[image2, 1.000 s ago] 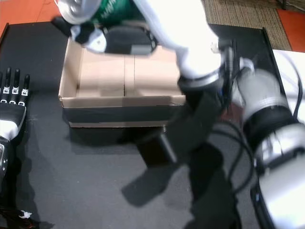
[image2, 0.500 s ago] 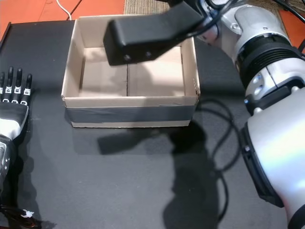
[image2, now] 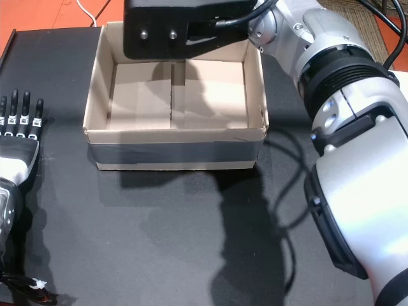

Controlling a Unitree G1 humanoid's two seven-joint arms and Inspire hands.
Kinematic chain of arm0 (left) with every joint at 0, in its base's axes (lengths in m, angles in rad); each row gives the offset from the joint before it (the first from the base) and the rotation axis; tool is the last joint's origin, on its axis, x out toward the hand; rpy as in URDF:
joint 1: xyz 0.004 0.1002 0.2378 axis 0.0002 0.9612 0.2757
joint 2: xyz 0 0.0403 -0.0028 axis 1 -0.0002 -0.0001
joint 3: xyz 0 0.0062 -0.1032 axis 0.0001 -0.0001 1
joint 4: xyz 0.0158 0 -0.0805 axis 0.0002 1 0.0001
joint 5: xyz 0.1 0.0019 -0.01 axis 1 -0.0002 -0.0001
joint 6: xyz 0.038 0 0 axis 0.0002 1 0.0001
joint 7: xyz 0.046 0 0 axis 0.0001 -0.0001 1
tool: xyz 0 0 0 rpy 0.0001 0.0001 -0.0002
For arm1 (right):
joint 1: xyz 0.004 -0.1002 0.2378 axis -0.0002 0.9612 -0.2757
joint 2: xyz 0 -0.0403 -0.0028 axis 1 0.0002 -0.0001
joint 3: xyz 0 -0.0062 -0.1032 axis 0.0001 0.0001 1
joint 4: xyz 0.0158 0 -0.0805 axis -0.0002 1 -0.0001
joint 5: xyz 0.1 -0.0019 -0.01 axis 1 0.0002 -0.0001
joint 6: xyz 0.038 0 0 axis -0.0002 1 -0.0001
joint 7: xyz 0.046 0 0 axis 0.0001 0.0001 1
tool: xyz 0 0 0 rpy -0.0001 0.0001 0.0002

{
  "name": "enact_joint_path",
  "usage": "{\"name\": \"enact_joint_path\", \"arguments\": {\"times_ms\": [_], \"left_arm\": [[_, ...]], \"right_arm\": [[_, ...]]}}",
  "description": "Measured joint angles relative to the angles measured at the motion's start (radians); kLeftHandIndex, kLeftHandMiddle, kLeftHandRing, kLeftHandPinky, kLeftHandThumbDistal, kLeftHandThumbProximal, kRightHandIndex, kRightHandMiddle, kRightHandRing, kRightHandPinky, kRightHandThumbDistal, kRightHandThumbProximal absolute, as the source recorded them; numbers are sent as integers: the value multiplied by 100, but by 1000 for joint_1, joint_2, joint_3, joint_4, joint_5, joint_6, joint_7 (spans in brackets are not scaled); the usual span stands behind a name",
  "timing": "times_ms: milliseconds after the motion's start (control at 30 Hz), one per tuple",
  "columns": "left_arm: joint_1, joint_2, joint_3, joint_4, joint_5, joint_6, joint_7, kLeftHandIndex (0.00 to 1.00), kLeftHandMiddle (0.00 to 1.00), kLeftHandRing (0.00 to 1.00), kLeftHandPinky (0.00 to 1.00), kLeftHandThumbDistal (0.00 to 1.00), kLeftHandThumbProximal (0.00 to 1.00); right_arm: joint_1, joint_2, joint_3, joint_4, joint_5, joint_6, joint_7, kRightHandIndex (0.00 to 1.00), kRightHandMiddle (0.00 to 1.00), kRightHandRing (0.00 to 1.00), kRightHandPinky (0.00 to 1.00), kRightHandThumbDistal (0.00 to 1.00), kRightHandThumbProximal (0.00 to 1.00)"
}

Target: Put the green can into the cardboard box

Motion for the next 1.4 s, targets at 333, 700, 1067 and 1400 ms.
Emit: {"name": "enact_joint_path", "arguments": {"times_ms": [333, 700, 1067, 1400], "left_arm": [[-1, -7, 2, -2, -2, -9, 2, 67, 63, 72, 83, 0, 100], [-1, -8, 1, -2, -2, -9, -2, 68, 64, 71, 84, 0, 99], [-1, -8, 2, -2, -4, -9, -2, 69, 65, 73, 85, 0, 100], [-2, -12, 4, -3, -8, -11, -1, 66, 62, 69, 82, 0, 100]], "right_arm": [[-8, 47, -18, 10, 75, 244, 525, 29, 30, 33, 37, 26, 57], [-14, 57, 35, 9, 59, 307, 639, 18, 23, 29, 38, 25, 58], [-11, 62, 34, 9, 79, 302, 634, 9, 14, 20, 26, 16, 55], [15, 63, 7, 8, 89, 275, 627, 30, 32, 44, 58, 72, 84]]}}
